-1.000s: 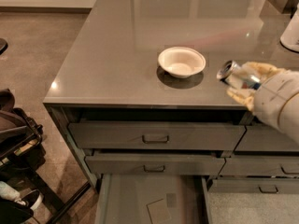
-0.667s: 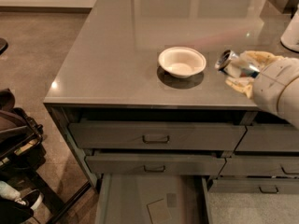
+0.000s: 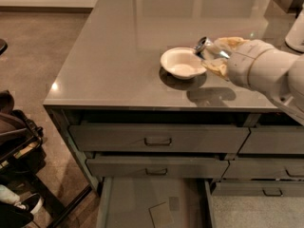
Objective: Pick redbull can from bottom drawer and place on counter
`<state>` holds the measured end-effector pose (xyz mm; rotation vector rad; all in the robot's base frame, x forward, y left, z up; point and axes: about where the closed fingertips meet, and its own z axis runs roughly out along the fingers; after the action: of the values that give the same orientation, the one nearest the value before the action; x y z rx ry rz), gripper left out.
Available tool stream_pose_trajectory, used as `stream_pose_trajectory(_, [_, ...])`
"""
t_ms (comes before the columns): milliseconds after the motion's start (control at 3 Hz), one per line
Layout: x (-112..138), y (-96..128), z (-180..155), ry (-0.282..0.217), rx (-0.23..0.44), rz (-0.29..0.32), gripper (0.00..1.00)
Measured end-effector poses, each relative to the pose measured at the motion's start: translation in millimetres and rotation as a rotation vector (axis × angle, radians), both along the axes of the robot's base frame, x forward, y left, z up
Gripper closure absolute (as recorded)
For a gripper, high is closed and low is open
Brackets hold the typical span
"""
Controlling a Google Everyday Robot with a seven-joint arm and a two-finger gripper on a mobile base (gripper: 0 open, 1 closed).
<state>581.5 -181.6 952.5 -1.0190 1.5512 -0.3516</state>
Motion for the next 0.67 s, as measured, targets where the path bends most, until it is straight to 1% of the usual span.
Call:
stream_pose_trajectory(333, [21, -1, -23, 0.029, 0.054, 0.021, 1.0])
stream_pose_trajectory(667, [31, -10, -42, 0.051, 0.073, 0.015, 0.82])
